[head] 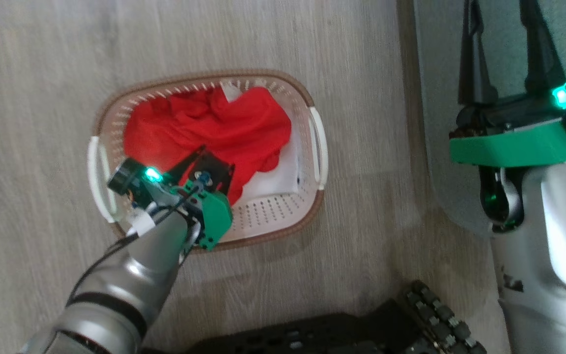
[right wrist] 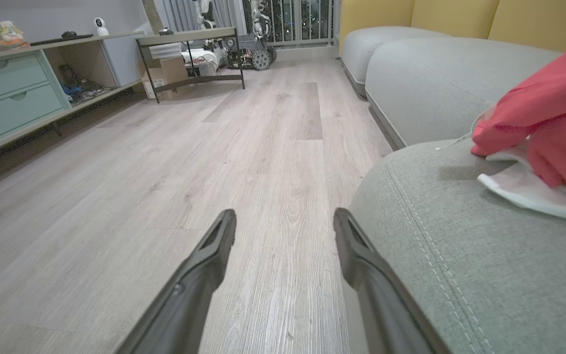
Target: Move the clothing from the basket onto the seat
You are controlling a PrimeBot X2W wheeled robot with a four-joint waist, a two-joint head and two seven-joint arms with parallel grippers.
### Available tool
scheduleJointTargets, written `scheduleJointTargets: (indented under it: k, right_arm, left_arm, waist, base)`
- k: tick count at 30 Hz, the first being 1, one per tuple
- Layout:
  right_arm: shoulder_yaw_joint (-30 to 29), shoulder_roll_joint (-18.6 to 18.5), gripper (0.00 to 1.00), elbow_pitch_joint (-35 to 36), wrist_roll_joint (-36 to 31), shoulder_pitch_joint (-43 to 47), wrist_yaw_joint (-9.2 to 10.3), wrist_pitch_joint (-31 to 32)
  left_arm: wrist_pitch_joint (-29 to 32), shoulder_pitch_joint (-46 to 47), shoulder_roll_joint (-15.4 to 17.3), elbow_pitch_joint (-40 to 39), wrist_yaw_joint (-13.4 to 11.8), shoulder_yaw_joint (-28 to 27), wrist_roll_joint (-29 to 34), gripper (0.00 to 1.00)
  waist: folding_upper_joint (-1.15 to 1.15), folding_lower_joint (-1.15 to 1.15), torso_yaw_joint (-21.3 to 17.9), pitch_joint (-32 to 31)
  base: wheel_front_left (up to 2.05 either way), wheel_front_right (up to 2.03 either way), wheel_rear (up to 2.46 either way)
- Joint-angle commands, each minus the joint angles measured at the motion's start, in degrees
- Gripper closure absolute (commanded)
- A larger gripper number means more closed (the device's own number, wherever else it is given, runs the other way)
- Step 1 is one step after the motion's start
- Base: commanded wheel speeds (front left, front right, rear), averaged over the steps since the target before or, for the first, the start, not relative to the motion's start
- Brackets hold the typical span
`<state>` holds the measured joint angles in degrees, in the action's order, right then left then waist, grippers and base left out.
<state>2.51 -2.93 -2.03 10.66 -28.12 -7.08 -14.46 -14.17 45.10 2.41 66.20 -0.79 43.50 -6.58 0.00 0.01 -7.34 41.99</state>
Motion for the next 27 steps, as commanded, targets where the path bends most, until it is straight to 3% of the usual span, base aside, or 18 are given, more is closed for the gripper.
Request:
scheduleJointTargets:
  k: [1, 9, 20, 21, 23, 24, 25, 26, 27]
  right_arm:
    - [1.6, 0.0, 0.0, 2.4, 0.6, -0.2, -0.41, -0.5]
    - [2.6, 0.0, 0.0, 3.6, 2.0, -2.6, -0.41, -0.5]
    - [3.9, 0.1, 0.0, 3.7, 3.6, -3.9, -0.41, -0.5]
    - [4.0, 0.1, 0.0, 3.7, 3.6, -4.0, -0.41, -0.5]
    - [4.0, 0.1, 0.0, 3.7, 3.7, -4.1, -0.41, -0.5]
    - [4.0, 0.1, 0.0, 3.7, 3.7, -4.2, -0.41, -0.5]
    - [4.1, 0.1, 0.0, 3.7, 3.7, -4.2, -0.41, -0.5]
    - [4.1, 0.1, 0.0, 3.7, 3.7, -4.2, -0.41, -0.5]
    - [4.1, 0.1, 0.0, 3.7, 3.7, -4.2, -0.41, -0.5]
  left_arm:
    - [-0.4, 1.0, 0.5, 0.8, -0.8, -0.7, 0.5, 0.0]
    - [-0.7, 6.4, 1.4, 3.8, -2.9, -0.7, 0.7, 0.0]
    - [0.7, 9.5, 1.9, 6.5, -2.6, 0.6, 0.8, 0.0]
    - [1.1, 9.6, 1.9, 6.7, -2.5, 0.8, 0.8, 0.09]
    - [1.5, 9.8, 2.0, 6.9, -2.6, 1.0, 0.8, 0.43]
    - [1.9, 9.8, 2.0, 7.0, -2.6, 1.1, 0.8, 0.55]
    - [2.2, 9.9, 2.1, 7.1, -2.6, 1.3, 0.7, 0.63]
    - [2.2, 9.9, 2.1, 7.1, -2.6, 1.3, 0.7, 0.63]
    - [2.7, 9.9, 2.1, 7.2, -2.7, 1.4, 0.7, 0.72]
  waist:
    - [0.0, -0.01, -2.3, 4.4]
    - [0.0, -0.01, -3.5, 7.9]
    - [0.0, -0.01, -4.9, 10.1]
    - [0.0, -0.01, -5.0, 10.2]
    - [0.0, -0.01, -5.2, 10.4]
    - [0.0, -0.01, -5.3, 10.4]
    - [0.0, -0.01, -5.4, 10.5]
    - [0.0, -0.01, -5.4, 10.5]
    - [0.0, -0.01, -5.5, 10.5]
  base:
    - [0.0, 0.0, 0.0]
    - [0.0, 0.0, 0.0]
    - [0.0, 0.0, 0.0]
    - [0.0, 0.0, 0.0]
    - [0.0, 0.0, 0.0]
    - [0.0, 0.0, 0.0]
    - [0.0, 0.0, 0.0]
    - [0.0, 0.0, 0.0]
    - [0.0, 0.0, 0.0]
